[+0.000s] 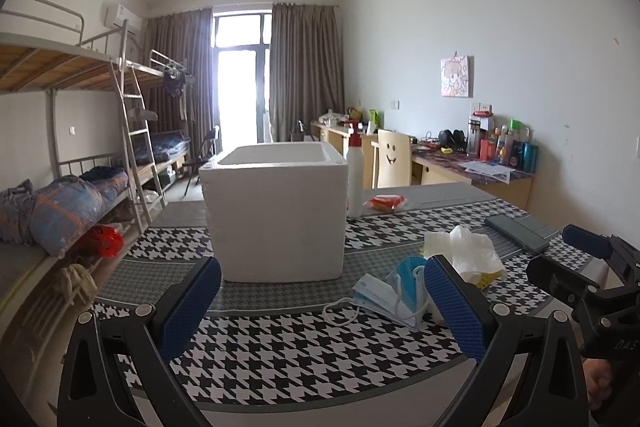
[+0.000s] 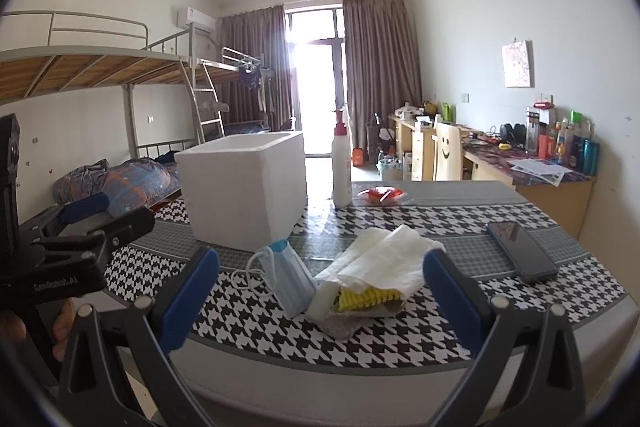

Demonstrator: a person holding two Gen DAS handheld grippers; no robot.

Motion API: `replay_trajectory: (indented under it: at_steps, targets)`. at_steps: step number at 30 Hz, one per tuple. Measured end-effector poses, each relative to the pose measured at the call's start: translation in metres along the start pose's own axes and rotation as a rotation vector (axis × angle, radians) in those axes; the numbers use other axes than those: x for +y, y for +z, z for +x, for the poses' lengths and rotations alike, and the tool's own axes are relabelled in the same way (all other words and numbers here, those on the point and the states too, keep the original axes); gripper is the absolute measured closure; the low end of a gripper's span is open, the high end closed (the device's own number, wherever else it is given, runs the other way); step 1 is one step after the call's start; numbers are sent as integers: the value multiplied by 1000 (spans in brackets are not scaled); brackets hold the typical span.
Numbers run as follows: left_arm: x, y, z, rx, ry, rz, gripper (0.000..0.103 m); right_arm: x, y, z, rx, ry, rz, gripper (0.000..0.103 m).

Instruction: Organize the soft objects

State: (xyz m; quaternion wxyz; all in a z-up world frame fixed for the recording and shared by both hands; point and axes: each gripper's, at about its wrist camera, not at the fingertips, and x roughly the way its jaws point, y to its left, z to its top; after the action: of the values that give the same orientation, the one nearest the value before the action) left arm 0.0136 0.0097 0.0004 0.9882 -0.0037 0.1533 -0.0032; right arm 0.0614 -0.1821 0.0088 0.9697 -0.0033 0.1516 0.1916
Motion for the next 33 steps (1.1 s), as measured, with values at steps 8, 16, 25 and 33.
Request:
replay_trajectory:
  at_steps: [8,16,25,33]
  targets:
    - [-4,1,10,27,-61,26,1,-8,1,17,40,-21,6,0]
    - [-9,3,30,72,-86,25,1,-16,6,31,81,-48,14,0]
    - [-20,3,53,141,-163,53,1,-25,6,48,134,-87,34,0]
    - [-29,5,75,205,-210,68,1,-30,11,63,171,-99,43,0]
